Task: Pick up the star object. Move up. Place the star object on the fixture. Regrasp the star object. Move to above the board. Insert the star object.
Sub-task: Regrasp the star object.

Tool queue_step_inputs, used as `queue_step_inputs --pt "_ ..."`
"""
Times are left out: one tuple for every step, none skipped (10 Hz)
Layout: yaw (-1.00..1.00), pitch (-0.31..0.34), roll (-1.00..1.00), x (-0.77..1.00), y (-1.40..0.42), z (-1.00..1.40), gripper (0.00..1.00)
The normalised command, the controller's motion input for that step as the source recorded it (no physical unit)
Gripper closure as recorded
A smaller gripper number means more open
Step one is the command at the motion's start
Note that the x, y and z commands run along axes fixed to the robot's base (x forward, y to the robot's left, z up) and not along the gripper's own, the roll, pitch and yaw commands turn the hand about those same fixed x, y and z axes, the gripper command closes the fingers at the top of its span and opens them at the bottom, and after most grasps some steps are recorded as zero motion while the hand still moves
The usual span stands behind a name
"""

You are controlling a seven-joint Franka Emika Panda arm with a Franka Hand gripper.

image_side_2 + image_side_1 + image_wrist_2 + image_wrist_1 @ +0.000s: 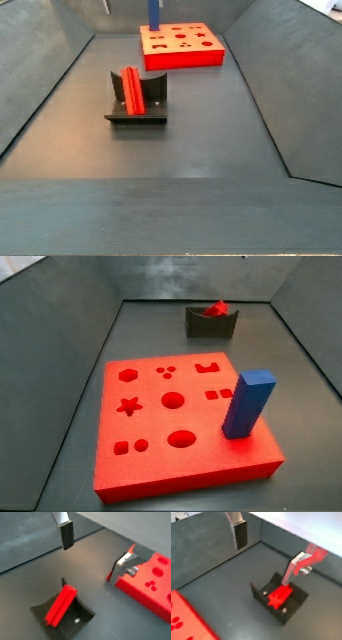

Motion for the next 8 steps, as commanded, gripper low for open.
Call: queue_step_inputs --pt "0.00 0.008 1.00 -0.01 -0.02 0.01 0.00" --pt "0.01 0.009 1.00 -0.02 -0.02 0.01 0.00" --pt "0.01 0.014 1.00 -0.01 -0.02 0.01 0.00" --pt "0.01 0.018 1.00 0.00 -0.02 0.01 0.00" --pt "0.01 0.023 1.00 0.01 -0.02 0.00 0.00" --pt "0.02 0.035 1.00 0.02 -0.02 0.00 0.00" --pt "0.02 0.044 1.00 0.04 -0.02 0.00 0.00" --pt "0.03 0.064 1.00 0.05 -0.03 -0.01 0.00"
